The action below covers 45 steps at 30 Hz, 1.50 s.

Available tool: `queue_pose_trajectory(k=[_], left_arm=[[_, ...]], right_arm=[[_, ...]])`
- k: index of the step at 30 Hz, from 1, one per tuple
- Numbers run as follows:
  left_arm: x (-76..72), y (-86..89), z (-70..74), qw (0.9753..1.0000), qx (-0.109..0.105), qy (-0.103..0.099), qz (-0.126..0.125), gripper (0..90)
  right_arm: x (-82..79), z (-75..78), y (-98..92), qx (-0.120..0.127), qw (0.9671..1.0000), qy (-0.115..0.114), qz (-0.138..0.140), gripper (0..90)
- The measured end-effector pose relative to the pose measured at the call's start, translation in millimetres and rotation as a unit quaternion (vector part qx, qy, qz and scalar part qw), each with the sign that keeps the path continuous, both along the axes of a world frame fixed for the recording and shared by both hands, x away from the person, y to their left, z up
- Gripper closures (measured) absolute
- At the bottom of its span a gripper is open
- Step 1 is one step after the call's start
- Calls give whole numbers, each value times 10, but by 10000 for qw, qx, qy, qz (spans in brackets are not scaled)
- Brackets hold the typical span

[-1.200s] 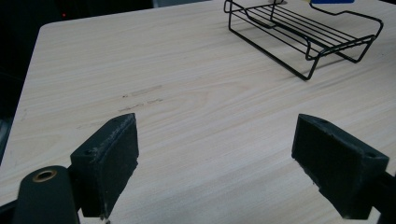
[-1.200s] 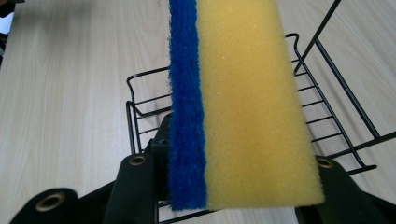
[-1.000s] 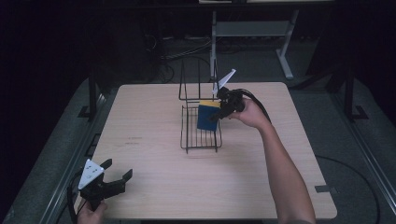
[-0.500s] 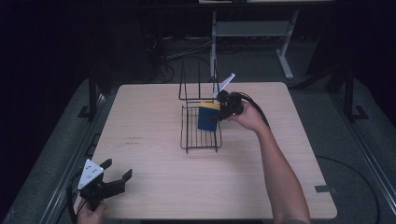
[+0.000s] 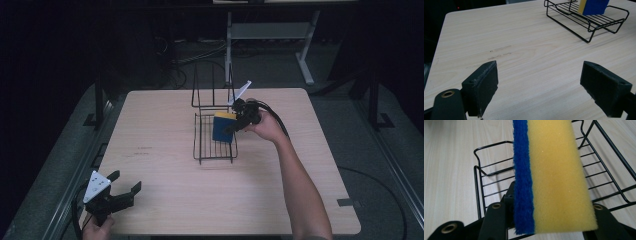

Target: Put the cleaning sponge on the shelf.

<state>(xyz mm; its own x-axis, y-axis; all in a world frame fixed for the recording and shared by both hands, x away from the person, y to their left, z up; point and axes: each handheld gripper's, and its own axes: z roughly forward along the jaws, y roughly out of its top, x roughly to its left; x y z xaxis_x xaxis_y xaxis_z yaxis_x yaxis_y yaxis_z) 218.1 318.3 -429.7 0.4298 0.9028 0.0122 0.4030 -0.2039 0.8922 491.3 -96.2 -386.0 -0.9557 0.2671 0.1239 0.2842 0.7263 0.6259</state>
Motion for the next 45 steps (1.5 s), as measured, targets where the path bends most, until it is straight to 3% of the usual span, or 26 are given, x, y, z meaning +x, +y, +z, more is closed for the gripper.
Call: queue_pose_trajectory(k=[22, 34, 45], left_arm=[[-6, 5, 5, 10000, -11, -23, 10, 140], [-7, 5, 4, 10000, -2, -9, 8, 141], [-6, -5, 5, 10000, -5, -10, -3, 141]], right_arm=[[2, -11, -11, 20, 10000, 39, -7, 535], [-9, -36, 37, -101, 9999, 80, 21, 471], [-26, 8, 17, -59, 10000, 39, 1, 429]])
